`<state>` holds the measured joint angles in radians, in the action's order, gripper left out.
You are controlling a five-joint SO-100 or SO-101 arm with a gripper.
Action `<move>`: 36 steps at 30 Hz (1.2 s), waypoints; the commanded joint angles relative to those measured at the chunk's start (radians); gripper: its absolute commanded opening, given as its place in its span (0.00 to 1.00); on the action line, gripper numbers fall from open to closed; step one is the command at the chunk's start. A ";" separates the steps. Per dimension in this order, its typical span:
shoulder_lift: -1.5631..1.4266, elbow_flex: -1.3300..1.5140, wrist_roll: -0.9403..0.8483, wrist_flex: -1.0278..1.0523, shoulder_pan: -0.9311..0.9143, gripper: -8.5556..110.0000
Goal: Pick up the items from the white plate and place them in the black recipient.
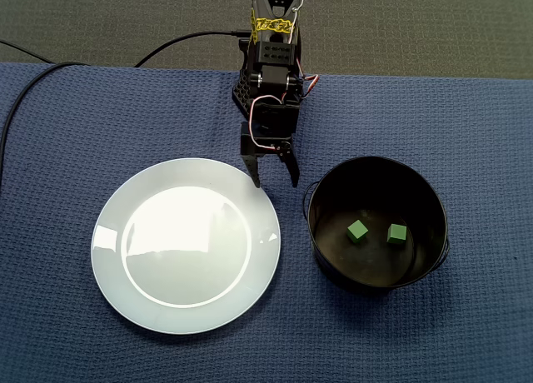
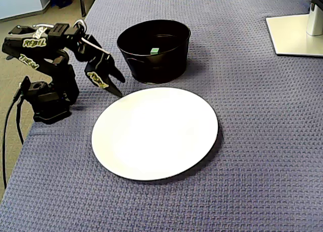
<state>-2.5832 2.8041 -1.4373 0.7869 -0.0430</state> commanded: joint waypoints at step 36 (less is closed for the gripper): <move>-0.594 0.192 -0.101 0.747 -0.081 0.15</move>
